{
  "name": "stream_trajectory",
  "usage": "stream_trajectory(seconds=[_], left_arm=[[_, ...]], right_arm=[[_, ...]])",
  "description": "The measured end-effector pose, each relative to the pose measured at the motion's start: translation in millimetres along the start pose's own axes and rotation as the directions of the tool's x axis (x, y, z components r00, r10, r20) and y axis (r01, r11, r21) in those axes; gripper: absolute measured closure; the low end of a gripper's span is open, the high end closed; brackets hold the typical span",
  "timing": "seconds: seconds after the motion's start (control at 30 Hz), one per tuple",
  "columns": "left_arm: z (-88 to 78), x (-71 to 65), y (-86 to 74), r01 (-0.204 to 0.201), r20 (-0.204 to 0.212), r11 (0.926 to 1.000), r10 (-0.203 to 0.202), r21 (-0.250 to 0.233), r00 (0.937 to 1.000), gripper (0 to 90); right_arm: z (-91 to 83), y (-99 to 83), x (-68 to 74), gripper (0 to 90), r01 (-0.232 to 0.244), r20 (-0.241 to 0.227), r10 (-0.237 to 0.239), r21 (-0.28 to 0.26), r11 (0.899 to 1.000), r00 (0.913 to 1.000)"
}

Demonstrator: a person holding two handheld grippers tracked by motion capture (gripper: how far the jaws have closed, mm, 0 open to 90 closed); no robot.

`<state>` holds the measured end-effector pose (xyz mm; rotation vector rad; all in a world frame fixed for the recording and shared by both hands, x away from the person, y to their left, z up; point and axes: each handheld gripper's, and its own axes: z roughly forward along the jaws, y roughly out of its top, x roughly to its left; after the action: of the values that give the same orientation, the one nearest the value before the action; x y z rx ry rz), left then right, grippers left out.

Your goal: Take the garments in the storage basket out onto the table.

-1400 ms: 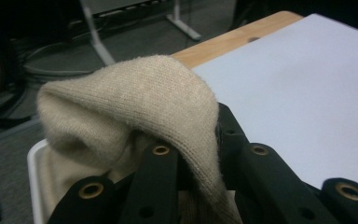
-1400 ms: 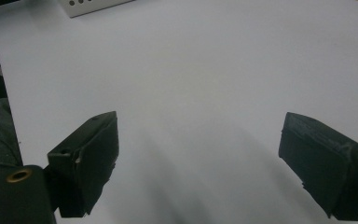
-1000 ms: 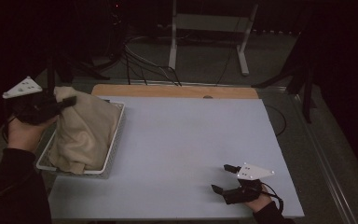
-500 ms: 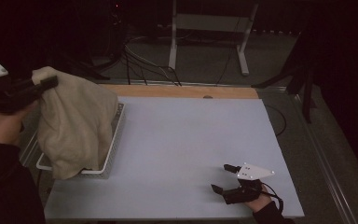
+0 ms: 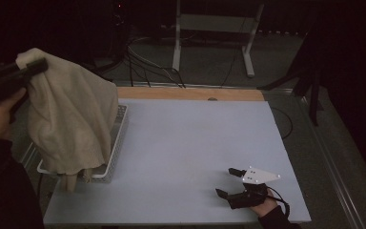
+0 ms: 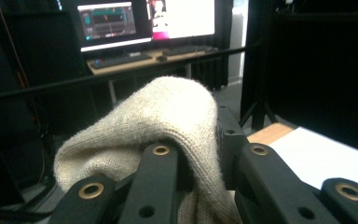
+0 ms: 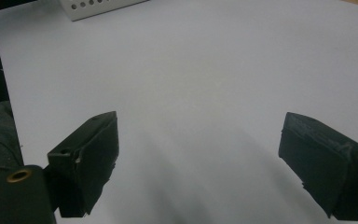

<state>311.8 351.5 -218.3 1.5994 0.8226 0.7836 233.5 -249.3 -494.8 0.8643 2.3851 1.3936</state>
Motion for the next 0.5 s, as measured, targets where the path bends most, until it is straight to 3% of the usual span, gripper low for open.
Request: stream_trajectory(seconds=[0.27, 0.5], left_arm=[[-0.8, -7.4, 22.9, -0.028, -0.009, 0.9993, 0.028, -0.025, 0.9996, 82.8], [-3.5, -12.2, 43.7, -0.026, -0.013, 0.9959, 0.025, -0.086, 0.9996, 82.8]], right_arm=[[0.3, 0.0, 0.1, 12.2, 0.003, -0.001, -0.003, 0.001, 1.0, 1.0], [-0.5, 0.1, -0.1, 12.2, -0.001, -0.001, 0.001, -0.002, 1.0, 1.0]])
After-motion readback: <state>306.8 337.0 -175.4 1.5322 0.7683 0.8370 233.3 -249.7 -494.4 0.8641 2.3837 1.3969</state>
